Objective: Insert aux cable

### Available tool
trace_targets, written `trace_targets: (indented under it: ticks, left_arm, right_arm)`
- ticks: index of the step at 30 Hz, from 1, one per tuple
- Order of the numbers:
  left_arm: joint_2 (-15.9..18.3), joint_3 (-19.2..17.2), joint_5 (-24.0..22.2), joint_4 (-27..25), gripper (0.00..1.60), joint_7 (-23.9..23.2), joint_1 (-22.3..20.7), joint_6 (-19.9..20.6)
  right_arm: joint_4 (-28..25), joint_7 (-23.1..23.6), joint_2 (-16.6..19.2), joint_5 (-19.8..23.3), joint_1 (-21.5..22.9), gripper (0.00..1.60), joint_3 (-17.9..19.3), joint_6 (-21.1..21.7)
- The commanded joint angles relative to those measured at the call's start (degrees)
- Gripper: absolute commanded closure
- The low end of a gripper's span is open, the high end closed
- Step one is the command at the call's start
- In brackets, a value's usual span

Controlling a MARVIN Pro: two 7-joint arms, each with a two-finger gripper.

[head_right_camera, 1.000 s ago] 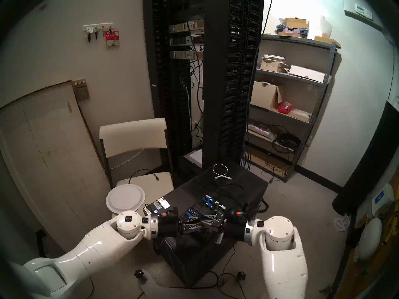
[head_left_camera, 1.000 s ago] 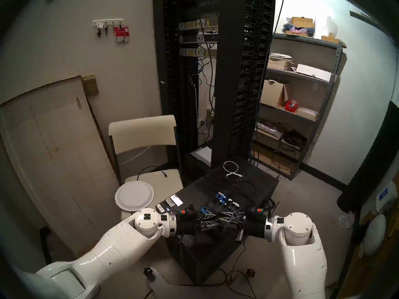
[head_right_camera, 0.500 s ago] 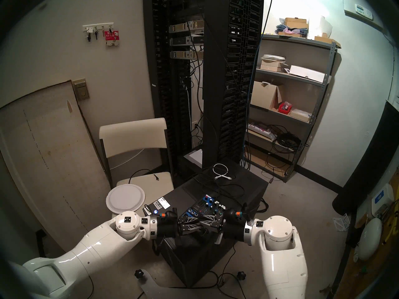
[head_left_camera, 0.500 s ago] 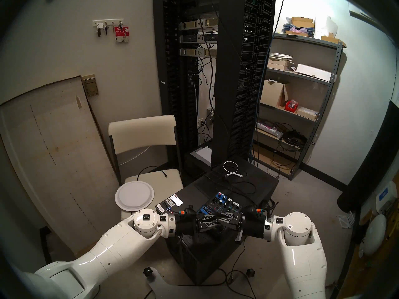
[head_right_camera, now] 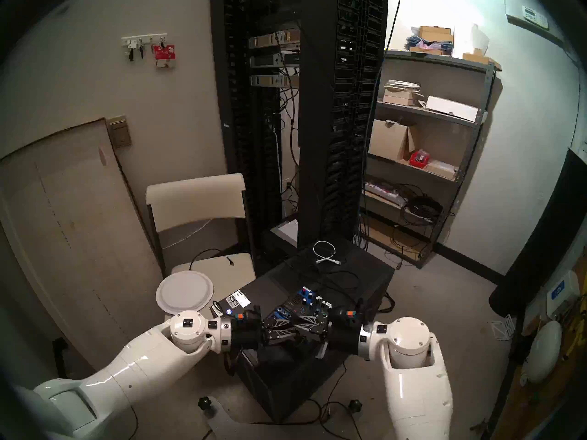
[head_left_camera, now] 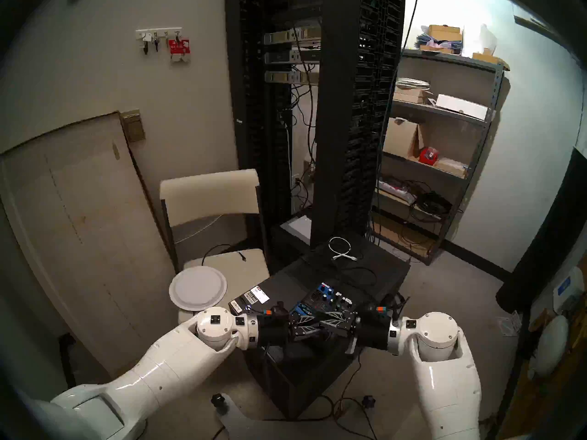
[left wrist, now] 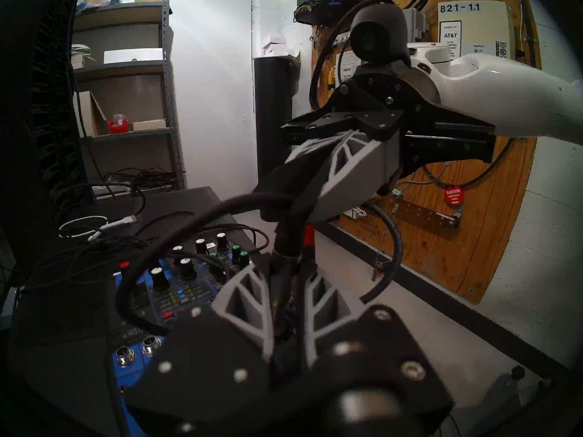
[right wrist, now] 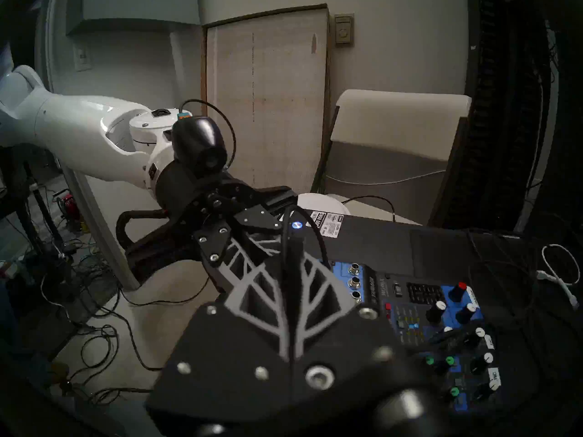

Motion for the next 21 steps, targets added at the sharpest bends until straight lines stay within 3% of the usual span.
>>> trace_targets:
  ticks: [1,5,9,21]
  left_arm:
    - [0.8,0.1,-0.8,-0.7,1.29,-0.7,1.6,0.0]
    - [0.9,-0.2,-2.2,-1.7,1.02,-1.4,1.8,-0.1]
    - [1.3,-0.3,-3.3,-3.4,0.88,-1.3,2.0,0.1]
    - [1.7,-0.2,-4.0,-4.6,0.88,-0.6,2.0,0.4]
  right_arm:
    - [2.5,-0.3,1.3,-2.0,-2.0,1.60,-0.1,0.9]
    - [2.6,-0.4,1.5,-1.8,-2.0,1.60,-0.3,1.0]
    - [2.6,-0.6,1.7,-1.6,-2.1,1.60,-0.4,1.0]
    - [2.6,-1.1,2.2,-0.9,-2.1,1.60,-0.8,1.1]
